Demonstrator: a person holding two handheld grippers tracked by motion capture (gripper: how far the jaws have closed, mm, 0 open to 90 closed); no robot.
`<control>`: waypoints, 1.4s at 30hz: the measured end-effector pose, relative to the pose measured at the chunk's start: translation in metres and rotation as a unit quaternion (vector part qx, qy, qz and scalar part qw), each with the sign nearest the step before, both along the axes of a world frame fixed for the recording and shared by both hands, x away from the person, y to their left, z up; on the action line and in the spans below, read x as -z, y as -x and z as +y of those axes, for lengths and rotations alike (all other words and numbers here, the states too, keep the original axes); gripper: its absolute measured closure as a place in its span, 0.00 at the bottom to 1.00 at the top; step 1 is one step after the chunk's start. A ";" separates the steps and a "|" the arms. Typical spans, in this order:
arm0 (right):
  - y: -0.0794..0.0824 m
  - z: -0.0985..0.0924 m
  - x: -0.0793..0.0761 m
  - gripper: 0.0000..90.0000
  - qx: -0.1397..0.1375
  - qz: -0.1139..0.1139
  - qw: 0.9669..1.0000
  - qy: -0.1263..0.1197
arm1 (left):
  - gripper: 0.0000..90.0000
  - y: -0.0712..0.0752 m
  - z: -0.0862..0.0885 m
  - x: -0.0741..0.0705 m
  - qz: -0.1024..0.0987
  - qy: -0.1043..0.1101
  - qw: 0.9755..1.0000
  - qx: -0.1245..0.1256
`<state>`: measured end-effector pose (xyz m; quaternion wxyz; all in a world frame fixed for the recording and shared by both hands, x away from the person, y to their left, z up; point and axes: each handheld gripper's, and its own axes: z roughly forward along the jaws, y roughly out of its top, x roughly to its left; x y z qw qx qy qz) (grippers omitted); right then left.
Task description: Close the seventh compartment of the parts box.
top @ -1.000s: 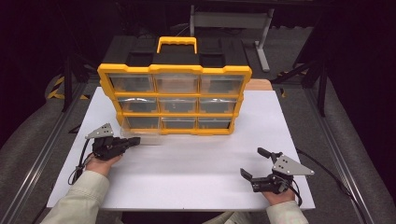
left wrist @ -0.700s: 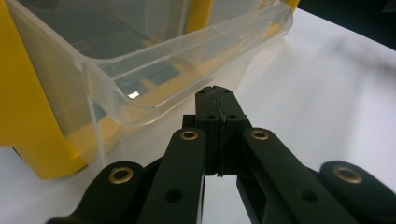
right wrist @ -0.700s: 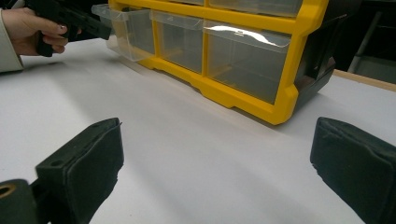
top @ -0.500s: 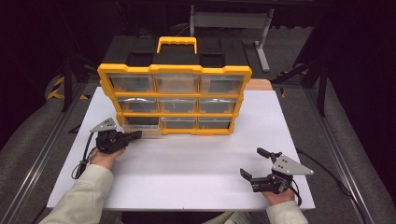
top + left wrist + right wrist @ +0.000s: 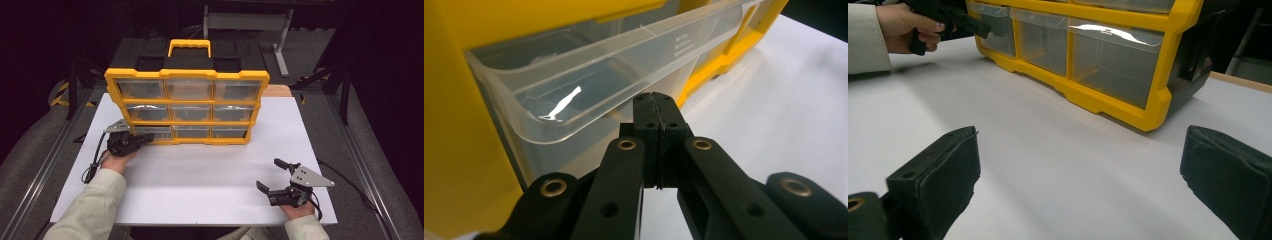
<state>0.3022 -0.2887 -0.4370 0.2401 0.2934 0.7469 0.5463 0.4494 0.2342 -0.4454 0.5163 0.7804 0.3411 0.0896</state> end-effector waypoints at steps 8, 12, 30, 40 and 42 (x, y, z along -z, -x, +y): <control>0.000 0.000 0.001 0.04 -0.001 0.001 1.000 0.001 | 0.99 -0.005 -0.002 0.005 0.001 0.003 1.000 -0.012; 0.000 0.000 0.000 0.04 -0.002 0.001 1.000 0.001 | 0.99 -0.005 -0.004 0.006 -0.006 0.003 1.000 -0.016; 0.000 0.000 -0.001 0.04 -0.001 -0.001 1.000 0.002 | 0.99 0.011 -0.003 -0.010 -0.005 0.018 1.000 0.022; 0.000 0.000 -0.001 0.04 -0.002 0.000 1.000 0.004 | 0.99 0.034 0.000 -0.032 -0.028 0.027 0.998 0.042; 0.000 0.001 -0.001 0.04 -0.002 0.000 1.000 0.004 | 0.99 0.038 0.002 -0.035 -0.030 0.028 0.998 0.043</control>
